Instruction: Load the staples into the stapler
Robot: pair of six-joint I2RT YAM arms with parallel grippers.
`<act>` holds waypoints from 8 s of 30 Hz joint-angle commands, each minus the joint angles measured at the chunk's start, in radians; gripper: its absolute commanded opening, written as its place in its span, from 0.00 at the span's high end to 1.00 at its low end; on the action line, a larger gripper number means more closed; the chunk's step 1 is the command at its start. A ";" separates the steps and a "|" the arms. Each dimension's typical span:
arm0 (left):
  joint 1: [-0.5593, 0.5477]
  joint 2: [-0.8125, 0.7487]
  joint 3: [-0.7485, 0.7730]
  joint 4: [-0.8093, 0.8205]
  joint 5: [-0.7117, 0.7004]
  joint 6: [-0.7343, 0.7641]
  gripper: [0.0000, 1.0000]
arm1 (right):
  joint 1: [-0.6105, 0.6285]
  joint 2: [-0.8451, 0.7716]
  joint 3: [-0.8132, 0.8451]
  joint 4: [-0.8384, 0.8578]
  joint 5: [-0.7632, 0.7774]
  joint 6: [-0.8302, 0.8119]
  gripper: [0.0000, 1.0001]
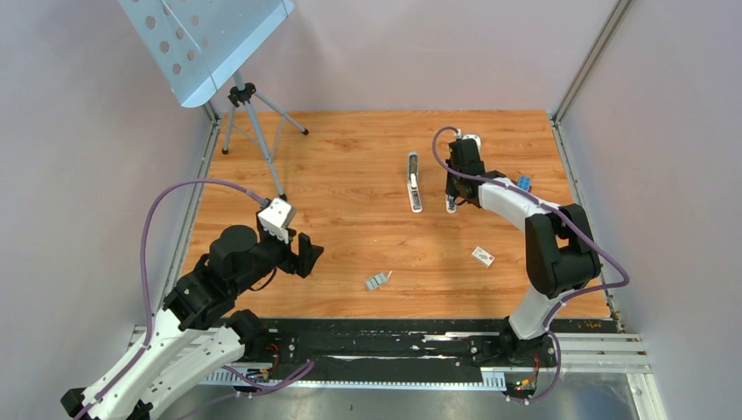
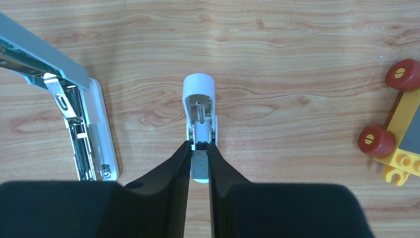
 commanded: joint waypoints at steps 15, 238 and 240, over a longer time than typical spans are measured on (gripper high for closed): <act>0.005 0.012 -0.010 -0.007 -0.009 0.007 0.20 | -0.053 -0.001 -0.085 0.098 -0.092 0.000 0.81; -0.282 0.618 -0.181 0.940 -0.198 -0.049 0.25 | -0.321 0.271 0.258 -0.256 -1.041 -0.526 0.54; -0.282 0.611 -0.190 0.949 -0.199 -0.049 0.25 | -0.321 0.271 0.255 -0.263 -1.039 -0.526 0.56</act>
